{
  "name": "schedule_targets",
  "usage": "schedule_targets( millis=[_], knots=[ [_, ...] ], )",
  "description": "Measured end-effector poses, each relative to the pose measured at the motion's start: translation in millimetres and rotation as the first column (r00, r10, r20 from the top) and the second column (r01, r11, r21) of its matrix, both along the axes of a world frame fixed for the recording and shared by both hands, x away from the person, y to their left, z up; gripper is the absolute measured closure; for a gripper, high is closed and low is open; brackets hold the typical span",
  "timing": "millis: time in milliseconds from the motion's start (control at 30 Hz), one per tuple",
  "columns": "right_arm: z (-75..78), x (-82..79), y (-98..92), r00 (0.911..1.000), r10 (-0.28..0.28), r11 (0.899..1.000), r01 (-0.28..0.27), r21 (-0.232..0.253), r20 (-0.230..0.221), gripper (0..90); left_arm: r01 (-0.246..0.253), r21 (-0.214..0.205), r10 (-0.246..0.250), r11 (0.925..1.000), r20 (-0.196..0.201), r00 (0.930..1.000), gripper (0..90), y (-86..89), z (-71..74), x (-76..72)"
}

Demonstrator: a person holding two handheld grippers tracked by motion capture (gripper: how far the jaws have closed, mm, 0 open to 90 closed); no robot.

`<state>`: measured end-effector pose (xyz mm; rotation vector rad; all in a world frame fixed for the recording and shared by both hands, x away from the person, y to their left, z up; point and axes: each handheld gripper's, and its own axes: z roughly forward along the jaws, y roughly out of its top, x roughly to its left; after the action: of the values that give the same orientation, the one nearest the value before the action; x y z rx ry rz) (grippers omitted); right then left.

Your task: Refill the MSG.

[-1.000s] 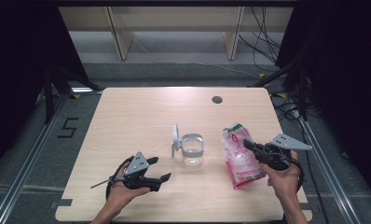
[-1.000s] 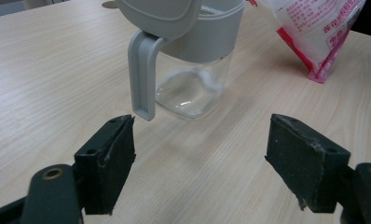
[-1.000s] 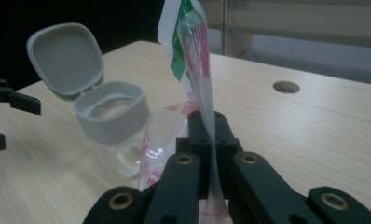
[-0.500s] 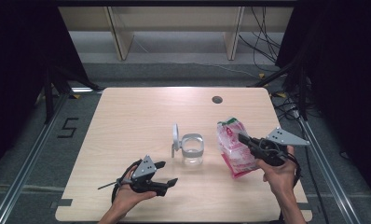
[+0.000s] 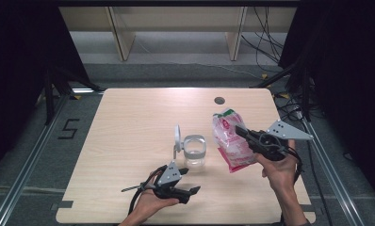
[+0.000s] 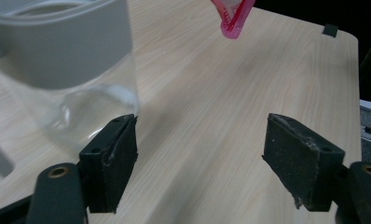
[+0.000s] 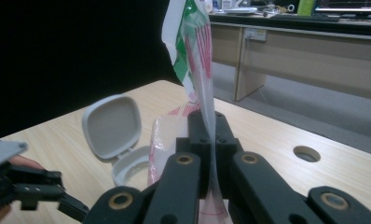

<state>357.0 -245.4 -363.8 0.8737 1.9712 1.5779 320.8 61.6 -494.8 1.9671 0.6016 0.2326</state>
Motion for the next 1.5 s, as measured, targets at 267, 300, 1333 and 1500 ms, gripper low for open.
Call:
schedule_targets(
  millis=[267,300,1333,1500],
  knots=[
    [9.1,-0.2,13.1,0.9995,0.031,0.999,-0.031,0.013,-0.002,90.0,-0.018,-0.030,0.018,0.9994,0.005,0.9998,27.6,-27.6,-2.7,9.4],
    [9.9,0.1,15.6,0.9993,0.038,0.999,-0.038,0.019,-0.002,90.0,-0.020,-0.024,0.020,0.9995,0.001,0.9998,27.6,-30.3,-1.9,9.4],
    [14.3,-1.1,45.1,0.9956,0.091,0.996,-0.091,0.003,0.023,90.0,-0.142,-0.164,0.154,0.9762,0.063,0.9861,55.4,-85.2,-4.2,9.4],
    [13.9,0.6,46.1,0.9946,0.103,0.995,-0.103,0.009,0.007,90.0,-0.150,-0.156,0.164,0.9762,0.079,0.9833,66.4,-88.5,-4.1,9.3]
  ],
)
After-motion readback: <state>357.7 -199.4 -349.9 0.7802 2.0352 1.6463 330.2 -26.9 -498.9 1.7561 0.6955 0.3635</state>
